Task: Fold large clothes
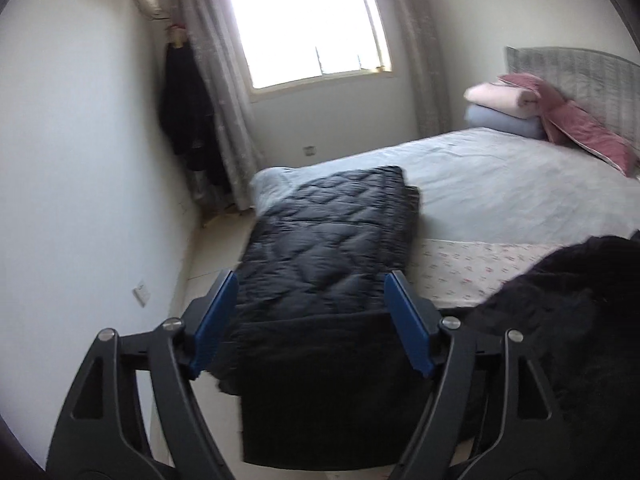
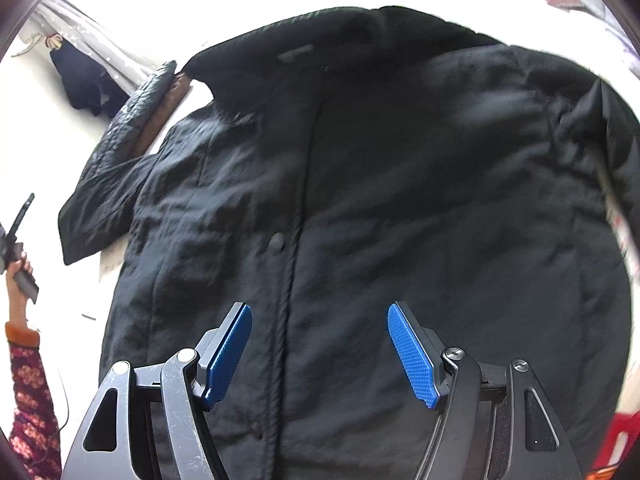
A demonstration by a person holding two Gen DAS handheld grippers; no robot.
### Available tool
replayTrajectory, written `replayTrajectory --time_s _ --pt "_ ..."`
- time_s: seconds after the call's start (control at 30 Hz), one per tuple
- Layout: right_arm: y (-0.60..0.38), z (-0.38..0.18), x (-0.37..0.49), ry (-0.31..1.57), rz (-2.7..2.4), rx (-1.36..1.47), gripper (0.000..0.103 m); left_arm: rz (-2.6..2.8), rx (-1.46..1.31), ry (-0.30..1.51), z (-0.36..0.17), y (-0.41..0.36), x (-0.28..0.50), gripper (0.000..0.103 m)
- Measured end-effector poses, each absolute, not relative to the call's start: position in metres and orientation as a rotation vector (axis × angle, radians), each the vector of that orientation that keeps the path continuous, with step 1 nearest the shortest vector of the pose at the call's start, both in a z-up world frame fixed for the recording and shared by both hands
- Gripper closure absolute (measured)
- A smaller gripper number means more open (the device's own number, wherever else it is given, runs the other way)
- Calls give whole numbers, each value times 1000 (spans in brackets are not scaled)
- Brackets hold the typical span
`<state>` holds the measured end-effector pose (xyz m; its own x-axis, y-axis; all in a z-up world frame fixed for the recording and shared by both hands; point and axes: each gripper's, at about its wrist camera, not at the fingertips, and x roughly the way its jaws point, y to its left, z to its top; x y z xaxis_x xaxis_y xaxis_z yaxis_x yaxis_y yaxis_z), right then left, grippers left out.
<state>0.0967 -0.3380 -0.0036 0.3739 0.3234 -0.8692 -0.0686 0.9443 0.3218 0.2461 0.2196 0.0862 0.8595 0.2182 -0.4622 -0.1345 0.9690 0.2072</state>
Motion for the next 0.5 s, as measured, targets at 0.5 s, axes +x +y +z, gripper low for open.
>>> replayTrajectory --time_s 0.5 --pt "-323 32 243 885 288 -329 31 -582 431 599 19 -80 331 22"
